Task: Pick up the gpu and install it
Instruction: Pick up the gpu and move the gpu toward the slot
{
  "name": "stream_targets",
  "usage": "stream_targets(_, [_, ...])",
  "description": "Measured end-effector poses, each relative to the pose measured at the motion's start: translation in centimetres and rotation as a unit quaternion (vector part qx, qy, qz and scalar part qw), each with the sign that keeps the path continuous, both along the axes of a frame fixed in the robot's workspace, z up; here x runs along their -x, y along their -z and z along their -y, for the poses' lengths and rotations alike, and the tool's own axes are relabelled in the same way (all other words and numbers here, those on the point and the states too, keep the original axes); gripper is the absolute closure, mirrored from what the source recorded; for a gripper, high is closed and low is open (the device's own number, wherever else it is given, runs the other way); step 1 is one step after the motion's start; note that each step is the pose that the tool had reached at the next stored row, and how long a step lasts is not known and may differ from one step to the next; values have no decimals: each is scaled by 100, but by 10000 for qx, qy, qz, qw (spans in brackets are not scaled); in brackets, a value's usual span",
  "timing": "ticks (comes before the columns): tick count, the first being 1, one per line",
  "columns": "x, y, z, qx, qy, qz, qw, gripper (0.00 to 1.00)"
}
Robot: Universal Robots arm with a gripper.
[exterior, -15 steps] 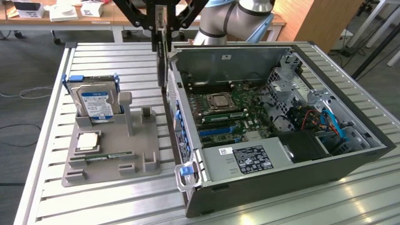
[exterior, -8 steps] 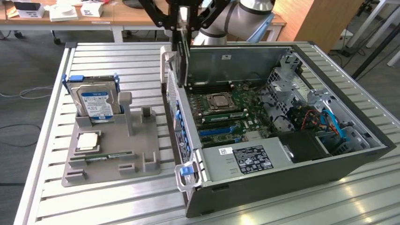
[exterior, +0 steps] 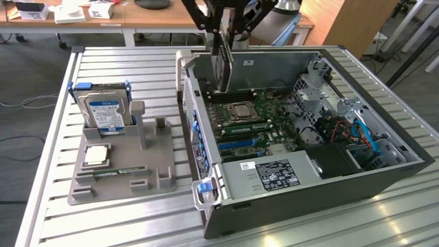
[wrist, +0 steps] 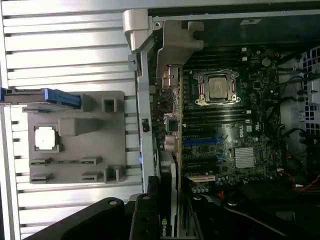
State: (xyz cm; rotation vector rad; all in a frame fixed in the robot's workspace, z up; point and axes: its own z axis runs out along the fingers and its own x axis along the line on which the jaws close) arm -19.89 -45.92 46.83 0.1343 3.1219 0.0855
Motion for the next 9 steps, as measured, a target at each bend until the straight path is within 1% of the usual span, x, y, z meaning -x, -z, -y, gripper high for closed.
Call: stream_targets(9, [-412,0,0,0,0,-2,10000,73])
